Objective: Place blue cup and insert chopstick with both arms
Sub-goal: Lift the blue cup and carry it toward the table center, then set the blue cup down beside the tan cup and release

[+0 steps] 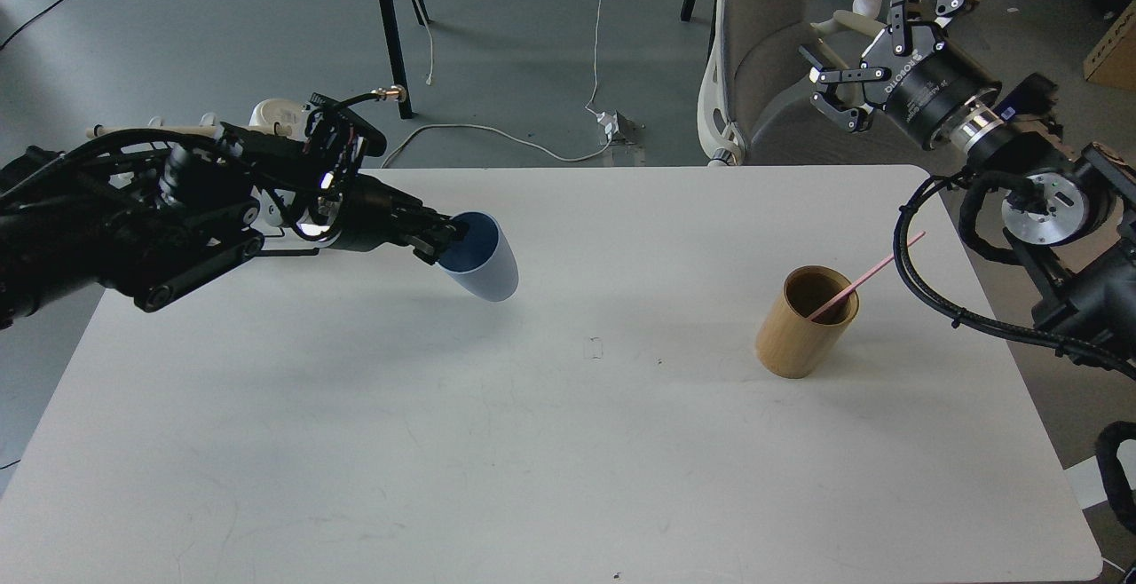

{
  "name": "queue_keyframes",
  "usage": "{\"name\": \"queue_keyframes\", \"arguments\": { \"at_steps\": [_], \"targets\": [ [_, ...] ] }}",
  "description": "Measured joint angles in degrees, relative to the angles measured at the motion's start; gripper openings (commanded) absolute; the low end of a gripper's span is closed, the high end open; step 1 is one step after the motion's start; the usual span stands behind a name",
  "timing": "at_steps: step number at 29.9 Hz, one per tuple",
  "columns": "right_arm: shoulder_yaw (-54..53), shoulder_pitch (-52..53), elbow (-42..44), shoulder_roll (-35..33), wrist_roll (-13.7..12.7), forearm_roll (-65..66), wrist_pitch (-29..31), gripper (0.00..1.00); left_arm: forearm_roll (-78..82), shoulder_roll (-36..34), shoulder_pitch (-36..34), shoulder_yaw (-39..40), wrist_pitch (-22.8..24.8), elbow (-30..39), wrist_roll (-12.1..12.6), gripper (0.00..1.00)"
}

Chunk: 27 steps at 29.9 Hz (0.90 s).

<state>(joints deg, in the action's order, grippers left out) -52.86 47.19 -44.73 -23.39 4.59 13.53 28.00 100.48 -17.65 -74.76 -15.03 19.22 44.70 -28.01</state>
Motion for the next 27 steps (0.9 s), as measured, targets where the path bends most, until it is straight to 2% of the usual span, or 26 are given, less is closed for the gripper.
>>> {"name": "queue_keyframes", "arguments": {
  "at_steps": [3,12,27],
  "targets": [
    [0.1,0.2,0.0,-0.3,0.0,0.0,0.0,0.99,0.5,4.7,-2.2,-4.2,0.8,-0.3,0.0,0.00],
    [-0.2,0.2,0.0,-1.5,0.0,-0.1,0.0,0.99,0.6,14.4,-2.7,-9.2,1.0,-5.1,0.0,0.00],
    [-0.2,0.1,-0.3,-2.4,0.2,-0.2,0.0,0.99,0.7,15.6,-2.1,-10.2,1.1,-6.8,0.0,0.02]
  ]
}}
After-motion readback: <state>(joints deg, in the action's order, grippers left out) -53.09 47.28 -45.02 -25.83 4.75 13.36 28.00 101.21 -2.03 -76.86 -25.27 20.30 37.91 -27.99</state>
